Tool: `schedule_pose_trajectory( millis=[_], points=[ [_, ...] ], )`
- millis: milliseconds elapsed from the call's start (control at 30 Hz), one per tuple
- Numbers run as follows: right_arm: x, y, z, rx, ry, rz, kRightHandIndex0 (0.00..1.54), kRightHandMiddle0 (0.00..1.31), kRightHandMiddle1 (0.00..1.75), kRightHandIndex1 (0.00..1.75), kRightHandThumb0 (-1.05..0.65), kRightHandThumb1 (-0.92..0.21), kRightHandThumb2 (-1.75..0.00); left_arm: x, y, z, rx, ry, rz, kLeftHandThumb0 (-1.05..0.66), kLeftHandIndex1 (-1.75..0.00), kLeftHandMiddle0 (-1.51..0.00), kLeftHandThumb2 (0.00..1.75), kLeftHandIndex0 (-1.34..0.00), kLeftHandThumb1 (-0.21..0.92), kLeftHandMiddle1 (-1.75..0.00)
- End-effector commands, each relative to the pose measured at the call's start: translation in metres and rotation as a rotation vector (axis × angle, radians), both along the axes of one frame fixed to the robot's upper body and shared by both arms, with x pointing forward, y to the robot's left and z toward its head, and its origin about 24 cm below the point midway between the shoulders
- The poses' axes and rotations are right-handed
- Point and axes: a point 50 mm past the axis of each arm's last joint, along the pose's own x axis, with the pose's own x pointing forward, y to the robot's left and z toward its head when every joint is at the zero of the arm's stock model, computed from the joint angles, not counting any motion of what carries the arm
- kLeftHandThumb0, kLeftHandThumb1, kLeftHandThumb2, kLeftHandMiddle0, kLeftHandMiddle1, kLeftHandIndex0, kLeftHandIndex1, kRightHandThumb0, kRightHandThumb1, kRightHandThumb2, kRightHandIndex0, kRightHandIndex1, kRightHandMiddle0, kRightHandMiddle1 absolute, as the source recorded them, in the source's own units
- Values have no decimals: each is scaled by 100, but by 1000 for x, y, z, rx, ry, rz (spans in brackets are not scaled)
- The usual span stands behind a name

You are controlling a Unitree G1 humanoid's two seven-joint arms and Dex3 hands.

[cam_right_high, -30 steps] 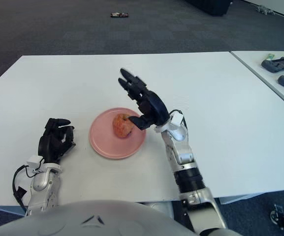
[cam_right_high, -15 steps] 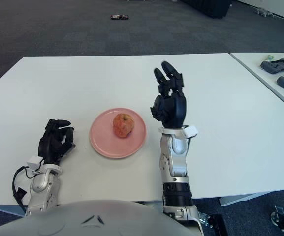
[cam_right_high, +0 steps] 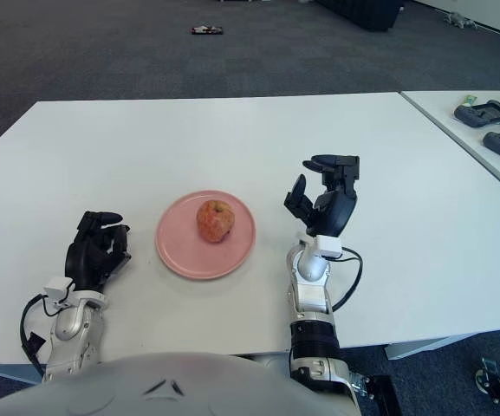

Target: Put the apple into the plate.

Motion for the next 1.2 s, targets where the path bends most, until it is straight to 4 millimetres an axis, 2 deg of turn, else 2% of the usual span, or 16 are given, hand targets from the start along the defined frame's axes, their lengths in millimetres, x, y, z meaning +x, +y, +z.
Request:
schedule_pose_trajectory(
  millis=[0, 167, 333, 600, 800, 1167],
  points=[
    [1, 14, 2, 15, -48, 23, 77, 50, 175, 174, -44, -45, -116, -5, -2, -10, -3, 66, -3, -38, -175, -98, 85, -33, 69, -175],
    [0, 14, -6, -74, -17, 51, 83, 51, 175, 175, -44, -44, -117, -5, -1, -12, -22, 73, 4, -38, -175, -98, 87, -34, 68, -175],
    [-2, 12, -22, -147, 94, 83, 88, 51, 175, 175, -44, -45, -116, -5, -1, -12, -34, 72, 2, -39, -175, -98, 88, -35, 67, -175],
    [-2, 13, -42, -152, 289, 223, 90, 50, 175, 175, -44, -46, -115, -5, -2, -11, -16, 60, 1, -39, -175, -98, 88, -35, 67, -175],
    [-5, 14, -48, -124, 376, 292, 90, 52, 175, 175, -44, -43, -119, -5, -2, -11, -22, 68, 2, -39, -175, -98, 88, -35, 67, -175],
    [-14, 16, -50, -107, 459, 309, 88, 53, 175, 175, -45, -41, -121, -5, -2, -11, -46, 59, -2, -39, -175, -99, 90, -36, 65, -175]
  ],
)
